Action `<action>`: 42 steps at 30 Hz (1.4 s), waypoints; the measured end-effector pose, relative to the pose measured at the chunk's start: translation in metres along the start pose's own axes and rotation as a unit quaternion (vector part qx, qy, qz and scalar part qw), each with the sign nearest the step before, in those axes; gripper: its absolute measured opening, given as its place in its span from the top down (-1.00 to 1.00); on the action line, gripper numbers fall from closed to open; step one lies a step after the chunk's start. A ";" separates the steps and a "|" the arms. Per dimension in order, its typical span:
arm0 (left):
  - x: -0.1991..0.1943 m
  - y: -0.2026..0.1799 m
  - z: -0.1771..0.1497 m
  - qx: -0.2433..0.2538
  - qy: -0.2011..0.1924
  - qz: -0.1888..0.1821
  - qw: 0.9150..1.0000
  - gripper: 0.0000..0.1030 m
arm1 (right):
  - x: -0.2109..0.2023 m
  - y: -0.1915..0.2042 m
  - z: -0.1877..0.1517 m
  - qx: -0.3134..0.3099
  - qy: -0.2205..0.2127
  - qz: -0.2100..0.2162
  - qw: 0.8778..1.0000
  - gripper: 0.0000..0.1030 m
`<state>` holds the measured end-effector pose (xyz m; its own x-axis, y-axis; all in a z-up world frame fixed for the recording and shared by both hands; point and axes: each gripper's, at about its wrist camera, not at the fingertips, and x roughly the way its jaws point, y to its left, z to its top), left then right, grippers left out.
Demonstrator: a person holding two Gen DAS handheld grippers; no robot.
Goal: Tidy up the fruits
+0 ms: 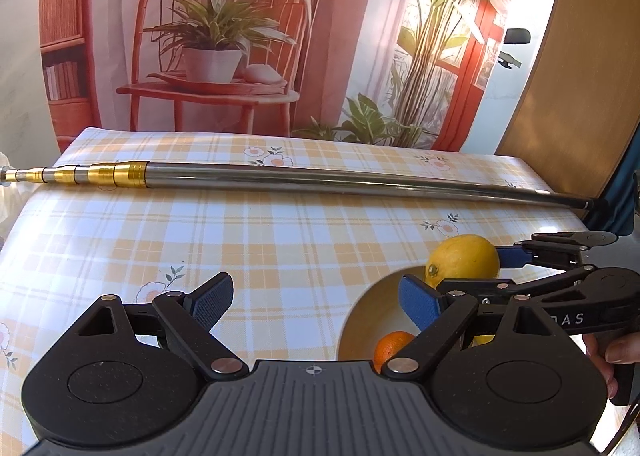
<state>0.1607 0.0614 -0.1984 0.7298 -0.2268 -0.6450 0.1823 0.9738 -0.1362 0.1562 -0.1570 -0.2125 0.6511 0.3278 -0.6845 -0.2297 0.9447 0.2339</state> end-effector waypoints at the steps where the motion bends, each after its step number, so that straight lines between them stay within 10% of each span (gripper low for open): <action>1: -0.002 0.001 -0.001 -0.001 0.000 0.000 1.000 -0.77 | 0.003 0.004 -0.001 -0.003 0.006 -0.001 1.000 -0.11; 30: -0.027 -0.008 -0.002 0.010 -0.021 -0.008 1.000 -0.78 | 0.000 0.013 -0.001 0.018 0.023 -0.029 0.999 -0.15; 42: -0.054 -0.023 0.001 0.027 -0.049 -0.011 0.998 -0.78 | -0.057 0.014 0.004 0.042 -0.026 -0.057 0.997 -0.96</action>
<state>0.1172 0.0515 -0.1598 0.7859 -0.2519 -0.5648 0.2331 0.9666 -0.1067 0.1194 -0.1625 -0.1675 0.7066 0.2170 -0.6736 -0.0928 0.9720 0.2158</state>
